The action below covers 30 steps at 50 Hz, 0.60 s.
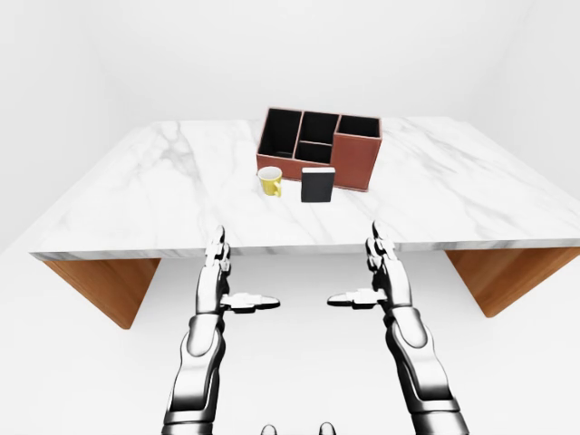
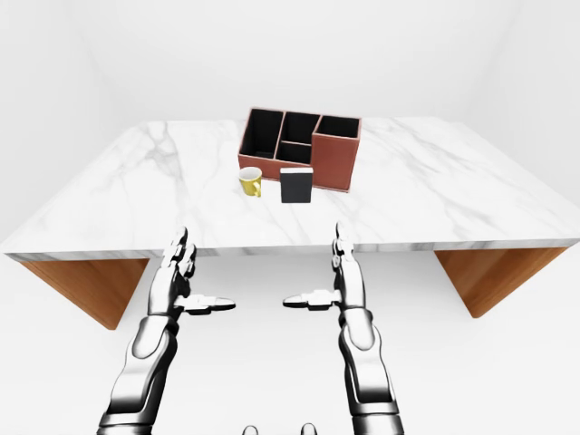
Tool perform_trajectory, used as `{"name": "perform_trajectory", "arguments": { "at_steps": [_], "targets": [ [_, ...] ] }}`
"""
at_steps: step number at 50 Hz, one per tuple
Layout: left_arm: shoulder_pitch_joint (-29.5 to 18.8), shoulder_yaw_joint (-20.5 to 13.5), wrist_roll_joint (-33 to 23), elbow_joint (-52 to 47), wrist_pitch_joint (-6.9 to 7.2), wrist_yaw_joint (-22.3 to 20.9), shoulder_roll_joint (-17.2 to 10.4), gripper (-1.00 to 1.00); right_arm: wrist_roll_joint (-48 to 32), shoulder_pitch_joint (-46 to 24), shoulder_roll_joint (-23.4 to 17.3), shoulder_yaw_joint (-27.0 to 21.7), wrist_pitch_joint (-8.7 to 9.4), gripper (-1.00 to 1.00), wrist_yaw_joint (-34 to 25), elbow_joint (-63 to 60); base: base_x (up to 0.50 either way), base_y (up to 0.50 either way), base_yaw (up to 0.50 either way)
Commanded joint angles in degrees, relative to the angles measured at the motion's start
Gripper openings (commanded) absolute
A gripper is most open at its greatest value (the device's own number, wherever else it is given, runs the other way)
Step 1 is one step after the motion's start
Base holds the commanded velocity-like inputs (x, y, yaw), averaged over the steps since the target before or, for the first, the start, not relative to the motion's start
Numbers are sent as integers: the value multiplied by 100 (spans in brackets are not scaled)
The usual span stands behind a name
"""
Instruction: Pick up the book and place it in the caddy.
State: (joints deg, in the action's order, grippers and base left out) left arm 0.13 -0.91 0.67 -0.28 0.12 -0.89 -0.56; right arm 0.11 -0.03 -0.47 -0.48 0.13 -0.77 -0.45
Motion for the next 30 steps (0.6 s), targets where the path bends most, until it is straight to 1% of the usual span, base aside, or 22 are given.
{"name": "perform_trajectory", "arguments": {
  "at_steps": [1,2,3,4,5,6,7,10,11,16,17,21,23,26,30],
  "targets": [
    [-37,-239,111,-33,95,-175,-126,100,-49,-11,-35,-18,199,100,-167,-379,0,0,0],
    [-40,-242,108,-29,97,-176,-126,100,-52,-12,-33,-18,202,100,-169,-384,0,0,0],
    [-115,-284,152,-9,159,-194,-141,100,-54,-23,-38,-13,281,100,-191,-470,0,0,0],
    [-136,-293,158,-36,202,-195,-146,100,-49,-2,-51,-27,309,100,-214,-529,0,0,0],
    [-195,-304,152,-133,345,-200,-172,100,-73,-34,-72,-31,383,100,-243,-641,0,0,0],
    [-230,-318,154,-175,414,-212,-185,100,-58,-9,-89,-62,442,100,-282,-749,0,0,0],
    [-306,-349,156,-336,488,-215,-223,100,-106,-146,-80,-33,487,100,-268,-856,0,0,0],
    [-463,-434,189,-574,488,-242,-283,100,-227,-397,-55,28,487,100,-247,-981,0,0,0],
    [-606,-482,166,-668,488,-247,-354,100,-221,-577,-40,26,487,100,-223,-1065,0,0,0],
    [-1032,-663,162,-981,488,-296,-535,100,-262,-1062,-68,-5,487,100,-175,-1202,0,0,0],
    [-1189,-735,200,-1054,488,-301,-601,100,-272,-1235,-83,-24,487,100,-148,-1186,0,0,0],
    [-1541,-806,212,-1094,488,-311,-747,100,-243,-1505,-108,-50,487,100,-119,-1284,0,0,0],
    [-1732,-843,252,-1149,488,-304,-808,100,-124,-1587,-110,-94,487,100,-122,-1534,0,0,0],
    [-1797,-811,238,-1291,488,-277,-821,100,-3,-1540,-130,-74,487,100,-186,-1838,0,0,0],
    [-1630,-726,223,-1538,488,-243,-694,100,-8,-1442,-129,-14,487,100,-253,-2049,22,0,0]
  ]
}}
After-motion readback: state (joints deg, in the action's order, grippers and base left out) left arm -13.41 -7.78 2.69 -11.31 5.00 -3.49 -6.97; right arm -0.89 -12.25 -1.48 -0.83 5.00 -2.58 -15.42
